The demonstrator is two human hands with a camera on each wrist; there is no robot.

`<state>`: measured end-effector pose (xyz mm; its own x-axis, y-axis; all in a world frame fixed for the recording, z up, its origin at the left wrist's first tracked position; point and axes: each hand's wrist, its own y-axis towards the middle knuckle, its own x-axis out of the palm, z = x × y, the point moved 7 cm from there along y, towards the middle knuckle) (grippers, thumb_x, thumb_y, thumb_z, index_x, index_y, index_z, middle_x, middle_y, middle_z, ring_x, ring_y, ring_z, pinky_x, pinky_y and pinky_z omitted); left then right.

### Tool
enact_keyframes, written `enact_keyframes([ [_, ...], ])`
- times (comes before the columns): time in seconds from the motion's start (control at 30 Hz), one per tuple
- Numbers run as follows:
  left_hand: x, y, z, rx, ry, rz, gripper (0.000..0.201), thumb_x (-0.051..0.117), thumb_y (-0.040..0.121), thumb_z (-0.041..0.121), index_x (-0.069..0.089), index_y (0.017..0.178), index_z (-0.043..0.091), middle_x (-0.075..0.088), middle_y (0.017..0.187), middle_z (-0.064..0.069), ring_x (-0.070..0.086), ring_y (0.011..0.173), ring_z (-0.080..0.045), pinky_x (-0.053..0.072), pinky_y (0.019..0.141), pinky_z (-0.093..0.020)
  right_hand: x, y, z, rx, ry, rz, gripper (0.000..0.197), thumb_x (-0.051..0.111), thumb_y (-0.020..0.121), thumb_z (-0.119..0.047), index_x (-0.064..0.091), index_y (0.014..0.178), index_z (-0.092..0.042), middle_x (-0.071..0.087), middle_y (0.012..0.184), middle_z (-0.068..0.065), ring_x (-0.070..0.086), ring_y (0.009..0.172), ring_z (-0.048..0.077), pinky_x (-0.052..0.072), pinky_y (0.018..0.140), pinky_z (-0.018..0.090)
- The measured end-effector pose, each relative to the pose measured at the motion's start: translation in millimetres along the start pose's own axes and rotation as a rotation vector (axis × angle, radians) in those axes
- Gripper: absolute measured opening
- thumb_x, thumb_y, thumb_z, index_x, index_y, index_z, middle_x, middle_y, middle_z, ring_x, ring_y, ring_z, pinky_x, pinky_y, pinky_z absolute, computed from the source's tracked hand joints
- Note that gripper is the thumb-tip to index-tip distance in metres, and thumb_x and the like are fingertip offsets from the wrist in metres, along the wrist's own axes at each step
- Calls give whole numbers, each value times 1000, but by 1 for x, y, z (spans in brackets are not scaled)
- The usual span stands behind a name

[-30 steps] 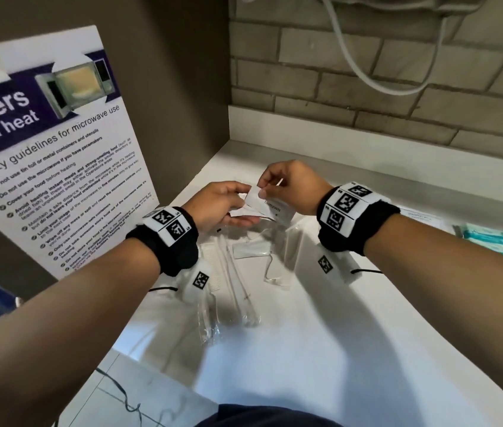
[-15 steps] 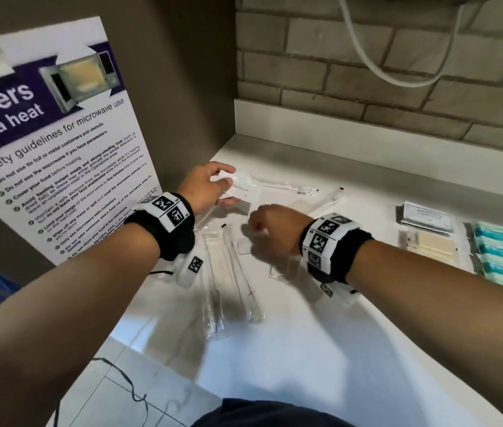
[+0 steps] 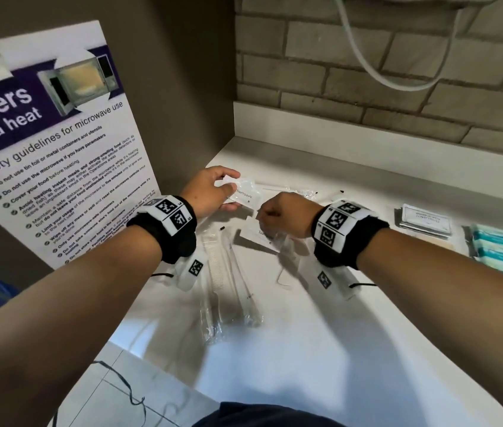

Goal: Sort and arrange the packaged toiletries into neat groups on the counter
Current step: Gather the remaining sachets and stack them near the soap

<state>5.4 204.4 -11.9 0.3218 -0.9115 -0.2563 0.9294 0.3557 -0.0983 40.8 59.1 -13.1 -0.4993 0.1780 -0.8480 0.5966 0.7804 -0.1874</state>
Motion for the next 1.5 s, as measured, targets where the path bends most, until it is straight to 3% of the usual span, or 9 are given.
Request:
enact_keyframes([
  [0.27,6,-4,-3,-19,-10,-33,26,55,95,4,64,117,15,45,129,-10,66,84,-16,61,73,-30,-29,-5,3,32,167,63,19,54,95,-15,68,84,-9,60,61,-7,49,50,-3,40,64,19],
  [0.43,36,-19,7,-82,-152,-182,30,41,98,2,60,121,7,65,103,-17,70,79,-28,62,69,-34,-53,-15,3,31,65,252,17,52,95,-12,67,101,-6,62,86,1,53,77,16,36,61,21],
  [0.63,94,-38,30,-49,-174,-343,22,54,97,16,59,116,5,56,103,-13,63,90,-17,62,73,-40,-58,-54,28,110,81,409,6,58,90,-15,58,95,-12,66,80,5,57,65,20,41,62,24],
  [0.8,147,-59,36,-4,-38,-446,20,49,96,0,53,111,14,66,98,-14,69,72,-24,61,70,-33,-51,-115,64,217,107,361,72,79,73,-28,43,133,-16,49,123,2,50,106,18,41,85,26],
  [0.9,184,-80,35,-3,30,-549,22,47,95,2,51,107,20,70,93,-13,71,71,-25,60,69,-37,-33,-152,85,310,81,193,72,80,74,-28,40,133,-14,58,96,-5,56,78,8,41,65,18],
  [1.0,217,-103,32,-12,121,-657,24,43,94,2,45,106,22,68,79,-2,65,63,-20,52,68,-36,-27,-182,101,362,-25,149,44,75,79,-26,53,114,-12,55,76,-8,53,72,14,35,55,20],
  [1.13,253,-120,37,287,608,-804,32,48,92,9,39,122,14,60,111,-8,54,86,-21,42,76,-29,-12,-213,111,415,-277,61,18,58,87,-25,57,102,-16,66,94,4,62,87,24,40,66,27],
  [1.37,281,-140,26,450,1142,-803,22,45,94,24,46,114,16,60,115,-8,57,98,-27,42,77,-33,13,-233,123,442,-466,56,33,48,95,-28,46,126,-20,55,116,5,52,112,26,41,75,35],
  [1.5,282,-149,16,421,1332,-741,33,39,96,29,37,128,20,47,120,-8,57,100,-33,41,77,-38,22,-245,129,486,-433,31,37,49,93,-33,43,129,-25,42,94,4,60,92,31,38,65,34],
])
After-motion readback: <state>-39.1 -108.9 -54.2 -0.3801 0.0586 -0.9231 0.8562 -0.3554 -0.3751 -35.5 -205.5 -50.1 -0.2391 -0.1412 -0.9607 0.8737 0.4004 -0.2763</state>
